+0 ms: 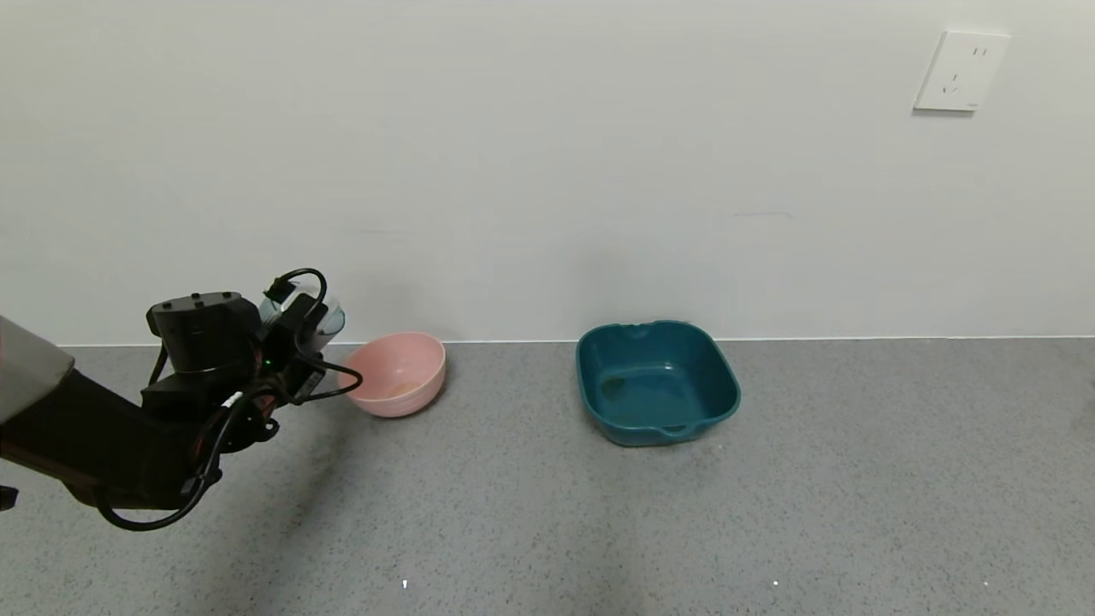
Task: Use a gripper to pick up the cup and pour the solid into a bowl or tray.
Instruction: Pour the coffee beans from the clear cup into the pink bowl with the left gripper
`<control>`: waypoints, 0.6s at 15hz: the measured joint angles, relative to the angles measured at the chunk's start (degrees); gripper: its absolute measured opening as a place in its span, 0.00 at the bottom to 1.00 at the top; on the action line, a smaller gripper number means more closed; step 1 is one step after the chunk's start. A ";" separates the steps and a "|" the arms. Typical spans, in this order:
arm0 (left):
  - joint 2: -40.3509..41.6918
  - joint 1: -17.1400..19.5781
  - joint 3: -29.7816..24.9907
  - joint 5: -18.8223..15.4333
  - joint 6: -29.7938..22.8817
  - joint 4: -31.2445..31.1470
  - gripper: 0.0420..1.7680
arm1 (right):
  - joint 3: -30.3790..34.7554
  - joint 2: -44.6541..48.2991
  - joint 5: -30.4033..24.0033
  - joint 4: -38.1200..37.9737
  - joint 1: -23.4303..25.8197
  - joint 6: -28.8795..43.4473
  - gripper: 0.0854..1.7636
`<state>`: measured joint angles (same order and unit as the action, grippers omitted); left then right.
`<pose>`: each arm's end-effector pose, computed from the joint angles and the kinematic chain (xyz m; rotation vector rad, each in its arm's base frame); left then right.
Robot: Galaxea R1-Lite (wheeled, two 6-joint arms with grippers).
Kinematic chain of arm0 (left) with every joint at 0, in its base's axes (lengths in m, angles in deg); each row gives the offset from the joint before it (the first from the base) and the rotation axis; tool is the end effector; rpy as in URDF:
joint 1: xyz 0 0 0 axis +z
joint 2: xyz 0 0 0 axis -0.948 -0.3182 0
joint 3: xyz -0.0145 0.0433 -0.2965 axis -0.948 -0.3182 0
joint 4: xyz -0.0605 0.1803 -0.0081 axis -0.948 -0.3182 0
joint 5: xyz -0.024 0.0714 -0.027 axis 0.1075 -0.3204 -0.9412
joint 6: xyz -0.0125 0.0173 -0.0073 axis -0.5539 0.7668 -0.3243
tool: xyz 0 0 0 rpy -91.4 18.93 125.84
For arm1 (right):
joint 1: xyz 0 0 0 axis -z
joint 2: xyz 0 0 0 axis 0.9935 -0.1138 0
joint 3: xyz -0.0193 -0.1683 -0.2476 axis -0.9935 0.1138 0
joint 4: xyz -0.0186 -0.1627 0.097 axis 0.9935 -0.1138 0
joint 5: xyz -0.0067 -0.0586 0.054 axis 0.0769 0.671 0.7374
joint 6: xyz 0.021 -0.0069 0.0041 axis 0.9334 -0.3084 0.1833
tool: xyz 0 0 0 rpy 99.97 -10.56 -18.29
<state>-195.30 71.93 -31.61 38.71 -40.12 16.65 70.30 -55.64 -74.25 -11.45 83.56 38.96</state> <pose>0.3572 0.0116 0.1221 0.7685 0.3217 0.3125 -0.0229 0.0000 0.0760 0.0057 -0.0023 -0.0017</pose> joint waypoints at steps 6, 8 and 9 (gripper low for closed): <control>-1.27 -0.33 0.41 1.43 7.34 -0.28 0.73 | 0.00 0.00 0.00 0.00 0.00 0.02 0.97; -1.57 -0.76 0.59 1.62 10.06 -0.15 0.73 | 0.00 0.00 0.00 0.00 0.00 0.02 0.97; -1.71 -0.98 0.65 1.76 11.72 -0.06 0.73 | 0.00 0.00 0.00 0.00 0.00 0.02 0.97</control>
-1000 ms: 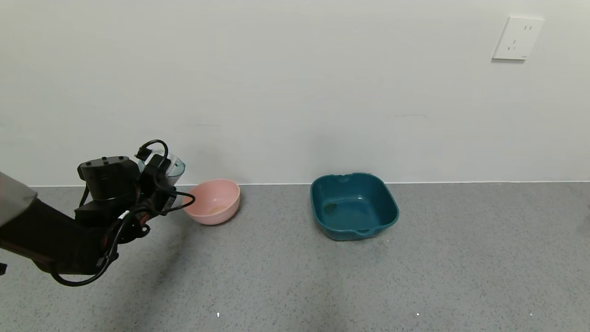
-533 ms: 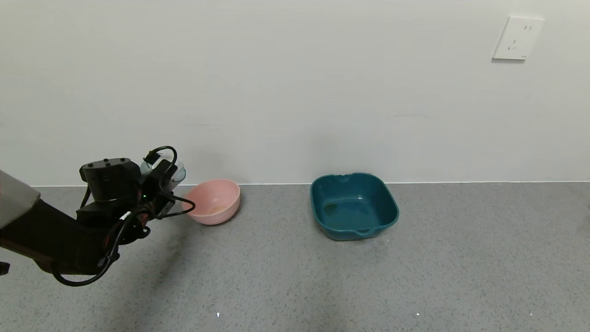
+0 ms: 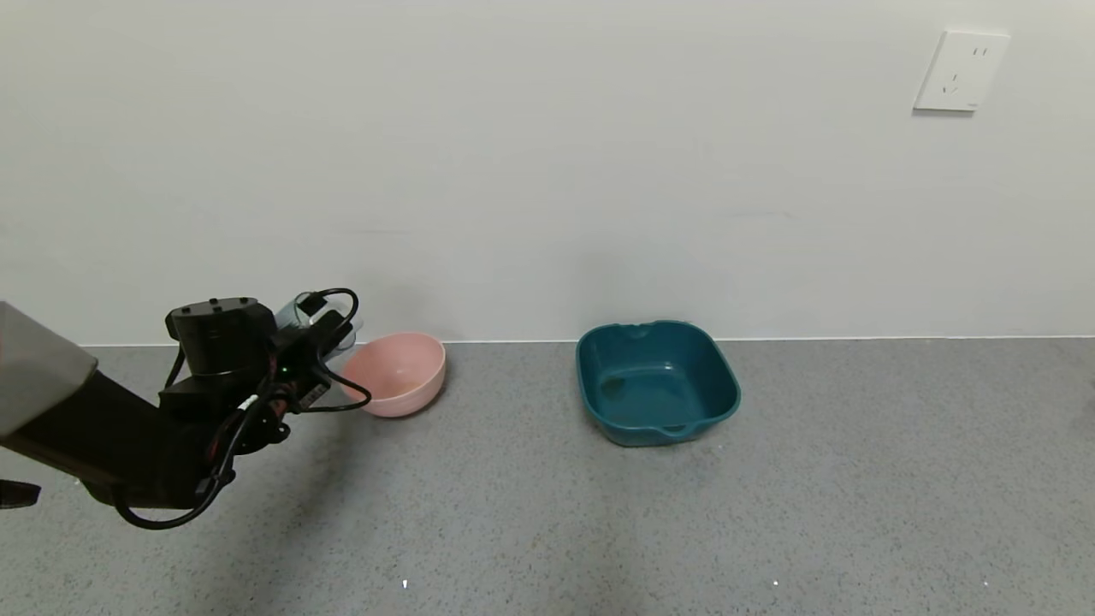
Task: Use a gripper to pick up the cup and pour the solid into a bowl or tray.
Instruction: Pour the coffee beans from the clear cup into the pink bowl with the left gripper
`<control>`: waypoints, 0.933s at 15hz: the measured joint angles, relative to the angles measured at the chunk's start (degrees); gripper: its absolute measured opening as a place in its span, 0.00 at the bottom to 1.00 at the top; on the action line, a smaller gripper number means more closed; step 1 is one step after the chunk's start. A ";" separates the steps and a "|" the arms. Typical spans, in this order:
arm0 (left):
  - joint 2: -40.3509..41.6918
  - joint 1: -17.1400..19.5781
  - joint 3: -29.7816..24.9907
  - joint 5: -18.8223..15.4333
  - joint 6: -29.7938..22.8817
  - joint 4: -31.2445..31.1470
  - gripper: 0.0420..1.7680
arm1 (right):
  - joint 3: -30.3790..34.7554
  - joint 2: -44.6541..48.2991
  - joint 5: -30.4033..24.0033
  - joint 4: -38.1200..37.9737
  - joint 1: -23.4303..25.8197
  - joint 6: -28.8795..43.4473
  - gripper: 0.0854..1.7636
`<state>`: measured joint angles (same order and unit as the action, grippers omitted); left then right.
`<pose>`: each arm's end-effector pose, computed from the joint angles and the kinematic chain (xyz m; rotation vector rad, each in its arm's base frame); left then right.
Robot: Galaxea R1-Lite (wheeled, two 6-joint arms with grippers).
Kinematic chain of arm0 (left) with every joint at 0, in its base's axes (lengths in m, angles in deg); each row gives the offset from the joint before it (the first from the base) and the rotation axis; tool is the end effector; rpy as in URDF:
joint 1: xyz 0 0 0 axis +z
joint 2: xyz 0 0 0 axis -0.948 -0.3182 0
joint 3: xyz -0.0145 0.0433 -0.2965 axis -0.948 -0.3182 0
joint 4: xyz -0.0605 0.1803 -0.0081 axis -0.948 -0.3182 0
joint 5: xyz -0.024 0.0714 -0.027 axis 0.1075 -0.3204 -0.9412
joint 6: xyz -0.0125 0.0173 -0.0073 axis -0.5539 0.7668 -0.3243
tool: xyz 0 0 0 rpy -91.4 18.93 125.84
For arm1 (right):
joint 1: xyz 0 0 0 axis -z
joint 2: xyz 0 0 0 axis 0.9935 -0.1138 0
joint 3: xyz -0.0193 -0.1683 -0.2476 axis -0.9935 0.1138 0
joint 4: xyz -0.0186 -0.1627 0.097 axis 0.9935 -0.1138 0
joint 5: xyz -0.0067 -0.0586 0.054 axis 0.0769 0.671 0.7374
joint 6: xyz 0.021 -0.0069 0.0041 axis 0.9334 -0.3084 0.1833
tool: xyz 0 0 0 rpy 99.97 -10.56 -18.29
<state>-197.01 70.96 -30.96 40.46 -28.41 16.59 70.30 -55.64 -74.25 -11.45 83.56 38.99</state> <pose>0.3623 0.0062 0.1140 0.9763 0.3809 0.2860 -0.0229 0.0000 0.0760 0.0062 -0.0023 -0.0017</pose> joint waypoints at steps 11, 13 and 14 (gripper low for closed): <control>-2.27 0.22 0.35 0.15 18.71 7.08 0.73 | 0.00 0.00 0.00 0.00 0.00 -0.02 0.97; -3.23 0.35 0.46 0.15 21.26 8.41 0.73 | 0.00 0.00 0.00 0.00 0.00 -0.02 0.97; -3.58 0.41 0.44 0.15 22.33 8.61 0.73 | 0.00 0.00 0.02 0.00 0.00 -0.02 0.97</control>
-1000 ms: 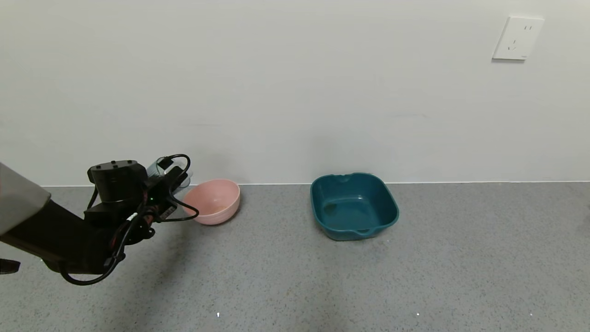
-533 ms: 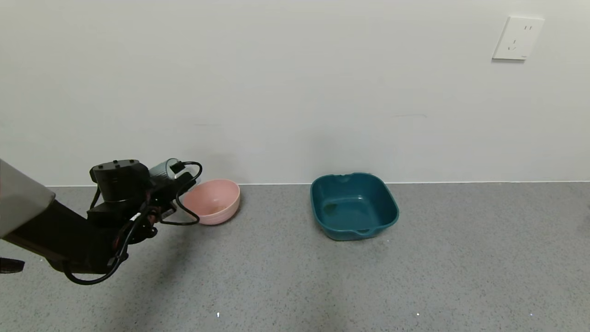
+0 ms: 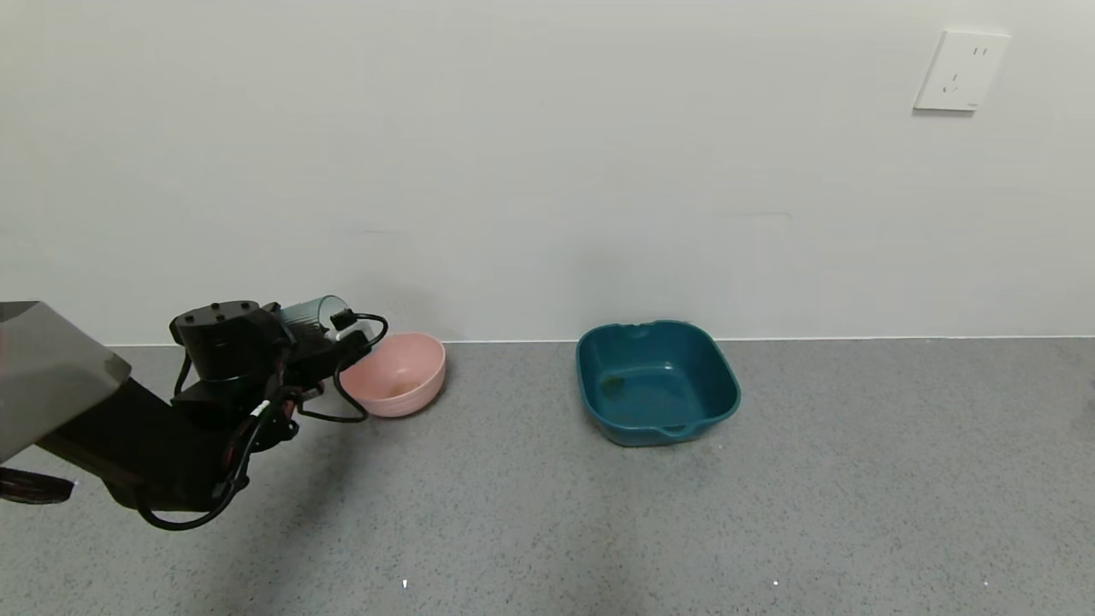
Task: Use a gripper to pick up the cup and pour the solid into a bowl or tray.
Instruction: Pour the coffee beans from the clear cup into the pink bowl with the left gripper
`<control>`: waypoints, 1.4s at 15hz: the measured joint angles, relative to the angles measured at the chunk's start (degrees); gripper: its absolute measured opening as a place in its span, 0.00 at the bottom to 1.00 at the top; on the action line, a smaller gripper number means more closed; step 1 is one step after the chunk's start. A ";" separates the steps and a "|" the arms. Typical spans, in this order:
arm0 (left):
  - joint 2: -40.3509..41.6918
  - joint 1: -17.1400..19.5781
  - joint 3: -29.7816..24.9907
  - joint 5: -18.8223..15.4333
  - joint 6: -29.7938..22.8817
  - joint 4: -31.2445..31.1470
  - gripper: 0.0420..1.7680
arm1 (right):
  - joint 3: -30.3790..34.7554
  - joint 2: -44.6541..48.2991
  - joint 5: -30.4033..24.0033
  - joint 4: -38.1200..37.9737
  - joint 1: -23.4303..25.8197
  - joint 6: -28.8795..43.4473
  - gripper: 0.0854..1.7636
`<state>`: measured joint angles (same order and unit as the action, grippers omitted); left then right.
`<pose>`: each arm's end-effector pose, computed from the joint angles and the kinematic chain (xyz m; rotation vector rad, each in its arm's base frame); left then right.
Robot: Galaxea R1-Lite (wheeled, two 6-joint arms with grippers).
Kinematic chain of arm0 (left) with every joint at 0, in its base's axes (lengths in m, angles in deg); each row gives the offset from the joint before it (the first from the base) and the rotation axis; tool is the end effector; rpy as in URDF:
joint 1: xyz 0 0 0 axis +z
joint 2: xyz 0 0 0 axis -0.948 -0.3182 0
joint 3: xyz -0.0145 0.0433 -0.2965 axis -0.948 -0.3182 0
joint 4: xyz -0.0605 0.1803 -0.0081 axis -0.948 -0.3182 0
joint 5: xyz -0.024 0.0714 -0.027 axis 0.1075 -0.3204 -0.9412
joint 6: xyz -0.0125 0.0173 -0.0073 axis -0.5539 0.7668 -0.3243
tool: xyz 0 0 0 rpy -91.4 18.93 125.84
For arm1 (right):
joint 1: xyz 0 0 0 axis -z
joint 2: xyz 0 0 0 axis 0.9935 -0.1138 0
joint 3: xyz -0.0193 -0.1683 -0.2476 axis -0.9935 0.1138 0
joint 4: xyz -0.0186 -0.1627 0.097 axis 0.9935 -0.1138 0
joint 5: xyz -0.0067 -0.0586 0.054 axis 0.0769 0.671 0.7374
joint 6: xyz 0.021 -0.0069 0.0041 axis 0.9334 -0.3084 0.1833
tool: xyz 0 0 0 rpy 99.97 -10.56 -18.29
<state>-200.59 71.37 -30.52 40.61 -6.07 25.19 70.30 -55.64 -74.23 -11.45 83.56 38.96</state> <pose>0.3727 0.0088 0.1077 1.3401 0.3730 0.2866 -0.0229 0.0000 0.0760 0.0057 -0.0023 -0.0020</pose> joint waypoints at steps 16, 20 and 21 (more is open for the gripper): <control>-3.17 0.32 1.18 0.16 9.56 4.55 0.73 | 0.00 0.00 -0.02 0.00 0.00 0.00 0.97; -3.17 0.34 1.46 0.11 12.13 4.55 0.73 | 0.00 0.00 -0.02 0.00 0.00 0.00 0.97; -3.17 0.34 1.54 0.10 12.96 4.55 0.73 | 0.00 0.00 -0.02 0.00 0.00 0.00 0.97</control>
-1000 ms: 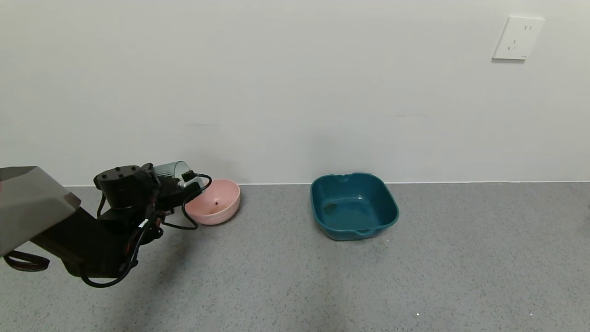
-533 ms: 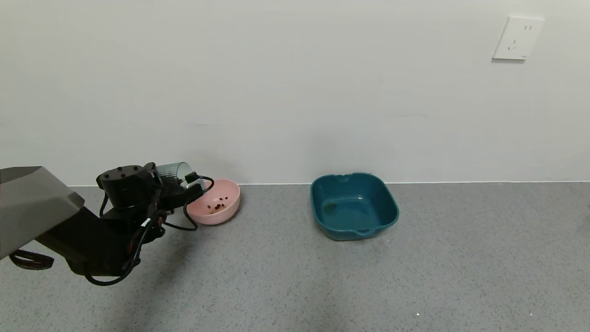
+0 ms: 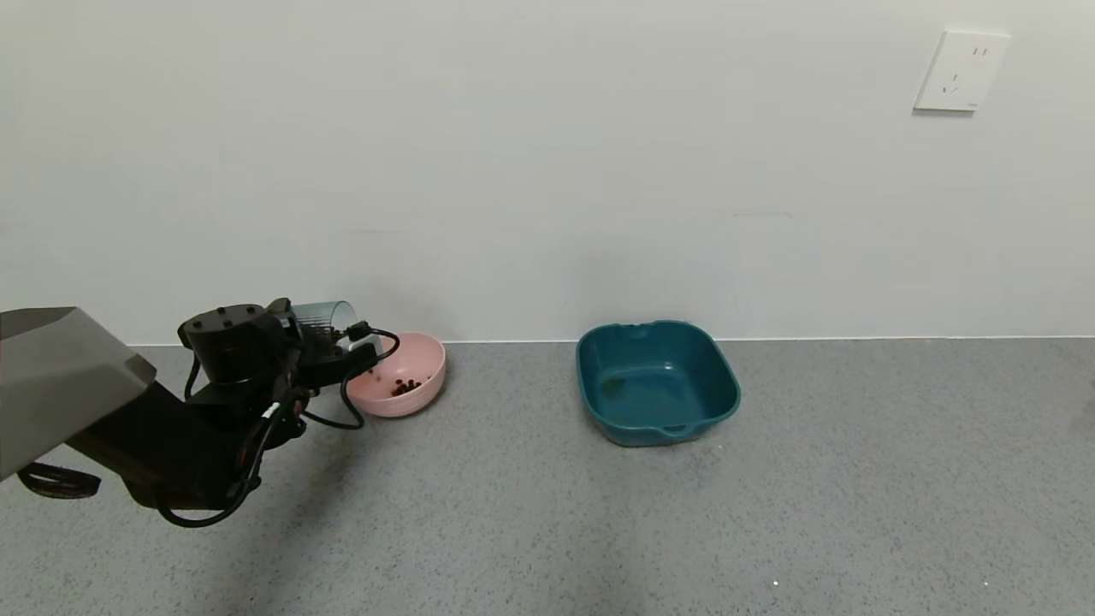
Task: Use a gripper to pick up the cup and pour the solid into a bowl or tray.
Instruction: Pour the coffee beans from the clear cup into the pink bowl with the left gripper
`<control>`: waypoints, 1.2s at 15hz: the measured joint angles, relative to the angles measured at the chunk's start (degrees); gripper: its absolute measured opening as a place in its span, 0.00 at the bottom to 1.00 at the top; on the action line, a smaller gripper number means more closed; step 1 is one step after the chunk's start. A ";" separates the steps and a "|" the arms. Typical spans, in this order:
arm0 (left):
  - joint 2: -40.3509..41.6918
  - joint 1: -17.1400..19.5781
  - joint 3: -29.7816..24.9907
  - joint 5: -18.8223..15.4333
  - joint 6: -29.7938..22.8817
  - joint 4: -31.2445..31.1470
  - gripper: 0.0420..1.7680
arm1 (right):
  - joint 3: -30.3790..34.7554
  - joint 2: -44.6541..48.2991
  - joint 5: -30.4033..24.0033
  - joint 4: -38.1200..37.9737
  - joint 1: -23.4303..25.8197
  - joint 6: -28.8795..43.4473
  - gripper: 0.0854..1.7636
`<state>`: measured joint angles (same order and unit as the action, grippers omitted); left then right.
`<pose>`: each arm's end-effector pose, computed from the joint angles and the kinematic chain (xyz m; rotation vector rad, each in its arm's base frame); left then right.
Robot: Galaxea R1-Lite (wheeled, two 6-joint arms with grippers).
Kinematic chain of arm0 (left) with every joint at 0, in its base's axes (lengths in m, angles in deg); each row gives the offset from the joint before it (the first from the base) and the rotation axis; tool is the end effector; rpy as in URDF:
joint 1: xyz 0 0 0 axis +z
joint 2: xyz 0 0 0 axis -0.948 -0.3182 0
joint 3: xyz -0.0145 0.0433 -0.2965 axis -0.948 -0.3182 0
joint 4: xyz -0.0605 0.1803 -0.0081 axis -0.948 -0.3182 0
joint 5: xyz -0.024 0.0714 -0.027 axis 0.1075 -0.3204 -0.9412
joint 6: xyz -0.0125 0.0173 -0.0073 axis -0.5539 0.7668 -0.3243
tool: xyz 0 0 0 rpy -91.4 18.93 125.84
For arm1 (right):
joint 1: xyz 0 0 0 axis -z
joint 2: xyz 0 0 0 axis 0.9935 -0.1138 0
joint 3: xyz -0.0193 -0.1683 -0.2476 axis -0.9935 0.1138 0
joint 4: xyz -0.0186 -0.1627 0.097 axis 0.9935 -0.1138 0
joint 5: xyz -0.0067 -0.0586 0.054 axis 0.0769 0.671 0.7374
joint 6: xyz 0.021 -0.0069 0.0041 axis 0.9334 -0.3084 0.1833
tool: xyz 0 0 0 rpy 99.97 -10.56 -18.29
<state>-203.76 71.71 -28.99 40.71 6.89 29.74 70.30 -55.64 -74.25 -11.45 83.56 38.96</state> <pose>0.3832 0.0111 0.1007 1.5512 0.3809 0.2947 -0.0229 0.0000 0.0760 0.0057 -0.0023 -0.0017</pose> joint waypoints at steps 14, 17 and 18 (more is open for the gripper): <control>-1.08 -0.27 1.22 -0.10 4.55 1.45 0.73 | 0.00 0.00 0.00 0.00 0.00 0.02 0.97; -1.93 -0.22 1.18 -0.10 6.53 5.60 0.73 | 0.00 0.00 0.00 0.00 0.00 0.02 0.97; -2.16 -0.22 1.19 -0.11 6.58 5.75 0.73 | 0.00 0.00 0.00 0.00 0.00 0.02 0.97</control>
<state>-205.92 71.49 -27.79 40.60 13.47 35.49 70.30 -55.64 -74.25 -11.45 83.56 38.99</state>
